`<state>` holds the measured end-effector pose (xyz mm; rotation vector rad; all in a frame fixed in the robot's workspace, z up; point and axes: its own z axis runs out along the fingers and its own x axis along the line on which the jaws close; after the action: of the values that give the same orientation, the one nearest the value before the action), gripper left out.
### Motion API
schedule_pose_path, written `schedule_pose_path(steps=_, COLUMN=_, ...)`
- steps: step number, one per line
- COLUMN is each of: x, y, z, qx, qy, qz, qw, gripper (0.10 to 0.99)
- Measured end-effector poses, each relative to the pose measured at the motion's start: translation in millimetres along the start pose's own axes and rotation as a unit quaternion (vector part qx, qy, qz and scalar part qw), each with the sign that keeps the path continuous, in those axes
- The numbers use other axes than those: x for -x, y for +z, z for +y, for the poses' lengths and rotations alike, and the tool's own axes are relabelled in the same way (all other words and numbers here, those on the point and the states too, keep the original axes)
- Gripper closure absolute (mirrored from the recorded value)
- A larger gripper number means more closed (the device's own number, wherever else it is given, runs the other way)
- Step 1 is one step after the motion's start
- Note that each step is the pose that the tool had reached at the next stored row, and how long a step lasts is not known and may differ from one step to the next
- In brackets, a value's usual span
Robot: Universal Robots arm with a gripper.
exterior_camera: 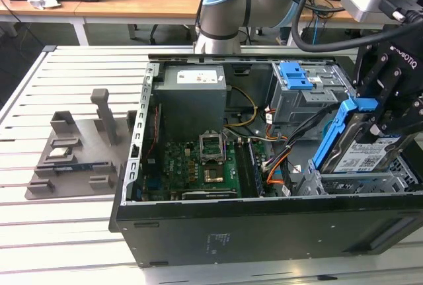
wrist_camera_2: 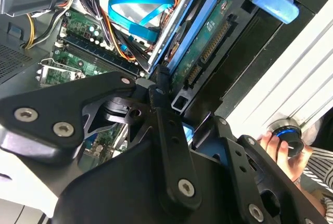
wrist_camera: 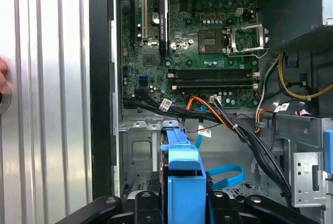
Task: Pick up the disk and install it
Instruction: 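Insert the disk into the insertion slot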
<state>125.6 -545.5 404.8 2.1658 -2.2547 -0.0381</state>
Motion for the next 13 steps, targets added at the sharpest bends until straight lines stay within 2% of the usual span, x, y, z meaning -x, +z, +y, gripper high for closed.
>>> schedule_pose_path(steps=3, x=0.0, y=0.1, z=0.0, qx=0.0000, qy=0.000, qz=0.0000, qw=1.0000, gripper=0.710)
schedule_pose_path(steps=4, x=0.0, y=0.1, z=0.0, qx=0.0000, qy=0.000, qz=0.0000, qw=1.0000, gripper=0.647)
schedule_pose_path(steps=10, x=0.0, y=0.3, z=0.0, qx=0.0000, qy=0.000, qz=0.0000, qw=1.0000, gripper=0.659)
schedule_pose_path(steps=11, x=0.0, y=0.4, z=0.0, qx=0.0000, qy=0.000, qz=0.0000, qw=1.0000, gripper=0.792)
schedule_pose_path(steps=13, x=0.0, y=0.5, z=0.0, qx=0.0000, qy=0.000, qz=0.0000, qw=1.0000, gripper=0.910)
